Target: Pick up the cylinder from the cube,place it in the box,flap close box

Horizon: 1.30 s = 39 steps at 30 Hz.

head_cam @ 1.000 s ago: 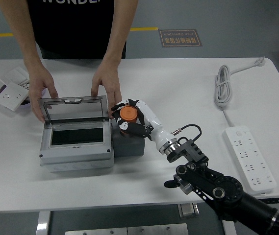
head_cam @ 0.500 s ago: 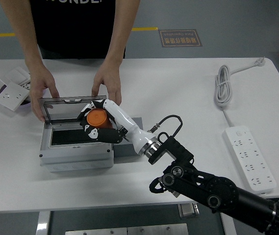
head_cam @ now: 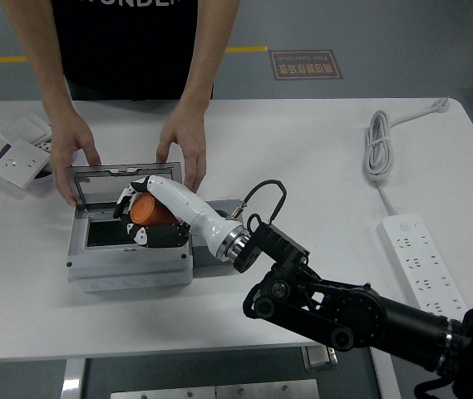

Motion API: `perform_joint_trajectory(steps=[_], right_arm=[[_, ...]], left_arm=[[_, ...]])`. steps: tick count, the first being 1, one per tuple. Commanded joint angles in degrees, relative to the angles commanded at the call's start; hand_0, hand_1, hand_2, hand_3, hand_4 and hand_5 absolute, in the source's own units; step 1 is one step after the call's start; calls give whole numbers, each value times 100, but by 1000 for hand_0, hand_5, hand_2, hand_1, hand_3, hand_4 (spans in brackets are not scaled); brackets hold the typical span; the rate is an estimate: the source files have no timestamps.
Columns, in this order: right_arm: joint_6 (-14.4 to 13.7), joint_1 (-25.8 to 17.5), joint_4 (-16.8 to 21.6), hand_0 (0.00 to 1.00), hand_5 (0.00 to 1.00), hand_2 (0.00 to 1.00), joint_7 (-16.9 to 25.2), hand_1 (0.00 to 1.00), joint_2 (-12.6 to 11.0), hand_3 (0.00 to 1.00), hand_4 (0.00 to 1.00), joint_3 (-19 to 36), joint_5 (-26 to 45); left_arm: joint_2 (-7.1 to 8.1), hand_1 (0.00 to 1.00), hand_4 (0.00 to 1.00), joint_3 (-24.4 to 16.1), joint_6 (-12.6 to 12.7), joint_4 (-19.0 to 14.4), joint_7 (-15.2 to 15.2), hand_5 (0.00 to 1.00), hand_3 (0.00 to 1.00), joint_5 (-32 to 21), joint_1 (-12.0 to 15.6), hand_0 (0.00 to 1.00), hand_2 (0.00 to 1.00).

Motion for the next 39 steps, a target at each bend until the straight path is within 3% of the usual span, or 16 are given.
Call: perform_joint_trajectory(steps=[8,9,14,15,28,38,39], right_arm=[[278,251,-62,91,2,293,-115,209,0,283,2,-133,-34],[286,314,-70,303,2,458,-138,370,0,419,47,-171,-43],[335,632,-108,303,2,458,-247,370,0,419,47,-377,-75],[354,698,-124,637,2,568,-278,550,0,534,105,-425,-97],[609,1250,-535,603,2,578,-837,560,0,525,65,-950,-915],[682,1349,-634,601,2,581,-1030,564,0,533,55,-1222,-965],[700,1354,-648,610,2,595,-1016,581,0,548,21,-1224,-941]], left_arm=[[3,852,2,-24,3,0,3,2,951,12,-1,923,854],[3,852,2,-29,3,0,5,2,951,18,3,923,854],[12,852,2,-46,5,0,8,2,951,31,12,923,854],[16,852,2,-48,5,0,8,2,951,34,12,923,854],[54,852,2,-68,0,0,19,2,951,73,13,923,854],[80,852,2,-60,-14,0,22,2,951,103,5,923,854],[83,852,2,-55,-16,0,24,2,951,107,4,923,854]])
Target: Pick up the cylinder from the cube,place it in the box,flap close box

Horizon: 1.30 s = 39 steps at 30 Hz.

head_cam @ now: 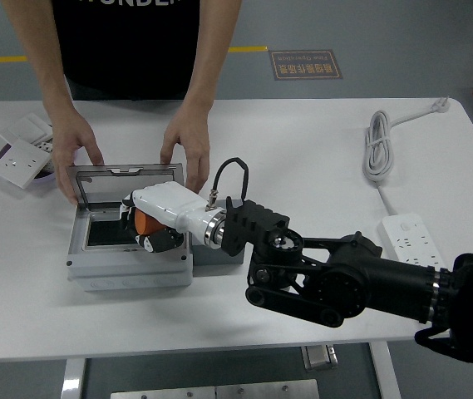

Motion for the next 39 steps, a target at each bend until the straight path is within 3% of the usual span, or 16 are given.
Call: perform_joint_trajectory(steps=[11,12,17,18,23,24,32,39], right_arm=[[201,-8,-57,671,2,615,154,597,0,582,2,128,-201],[204,-8,-60,688,194,717,157,691,0,716,642,128,-216],[218,-9,-77,688,194,717,167,691,0,716,642,123,-272],[220,-10,-80,745,245,741,167,701,0,802,823,121,-278],[219,-20,-84,745,245,741,169,701,0,802,823,108,-297],[217,-23,-85,758,302,747,169,707,0,819,897,105,-297],[167,-82,-14,773,324,752,172,713,0,831,925,157,-199],[200,-247,647,778,349,754,315,714,0,831,947,658,621]], left_arm=[[-25,852,2,94,-37,0,-4,2,951,-17,-92,923,854],[-26,852,2,102,-38,0,-5,2,951,-20,-99,923,854],[-14,852,2,155,-45,0,-6,2,951,-54,-102,923,854],[-11,852,2,187,-48,0,-13,2,951,-84,-101,923,854],[-17,852,2,223,-57,0,-17,2,951,-114,-97,923,854],[-19,852,2,216,-59,0,-9,2,951,-104,-94,923,854],[-22,852,2,104,-53,0,38,2,951,10,-57,923,854],[-68,852,2,158,-43,0,25,2,951,-77,-26,923,854]])
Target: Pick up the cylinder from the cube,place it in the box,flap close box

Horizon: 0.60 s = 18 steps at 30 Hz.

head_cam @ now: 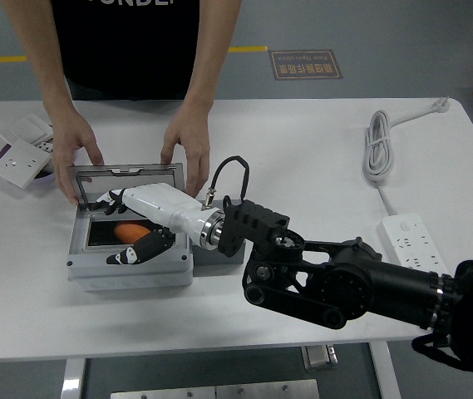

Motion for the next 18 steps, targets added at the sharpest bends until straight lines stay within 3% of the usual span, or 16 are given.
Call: perform_joint_trajectory(steps=[3,6,10,18], right_arm=[[12,48,293,778,356,753,75,708,-62,819,932,294,350],[-11,192,315,778,356,753,150,708,-170,819,932,579,677],[-31,462,-120,773,351,736,306,696,-233,796,916,662,1076],[-28,749,-1132,765,335,728,512,688,-206,789,898,322,1557]], left_arm=[[-11,852,2,4,-2,0,-2,2,951,1,6,923,854],[-9,852,2,6,-4,0,-13,2,951,9,-12,923,854],[2,852,2,10,-9,0,-22,2,951,23,-35,923,854],[5,852,2,39,-16,0,-20,2,951,22,-55,923,854]])
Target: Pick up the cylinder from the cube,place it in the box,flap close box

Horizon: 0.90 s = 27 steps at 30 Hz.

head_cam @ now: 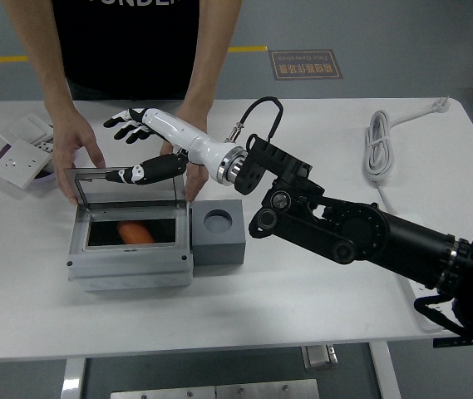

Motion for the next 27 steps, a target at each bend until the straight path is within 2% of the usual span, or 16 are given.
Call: perform_joint_trajectory(steps=[5,10,17,27], right_arm=[[-1,5,-172,764,334,728,-7,691,-19,788,883,-238,-15],[-19,-47,60,760,333,728,-82,687,-173,788,882,-355,-99],[-21,-62,842,760,343,727,-316,688,-582,789,875,-653,-300],[-24,-150,1733,746,361,731,-568,685,-917,792,857,-1106,-424]], left_arm=[[-2,852,2,88,-10,0,-20,2,951,-67,-29,923,854],[-14,852,2,76,-11,0,-26,2,951,-47,-43,923,854],[-5,852,2,31,5,0,-24,2,951,-25,-12,923,854],[-9,852,2,68,21,0,-50,2,951,-89,-17,923,854]])
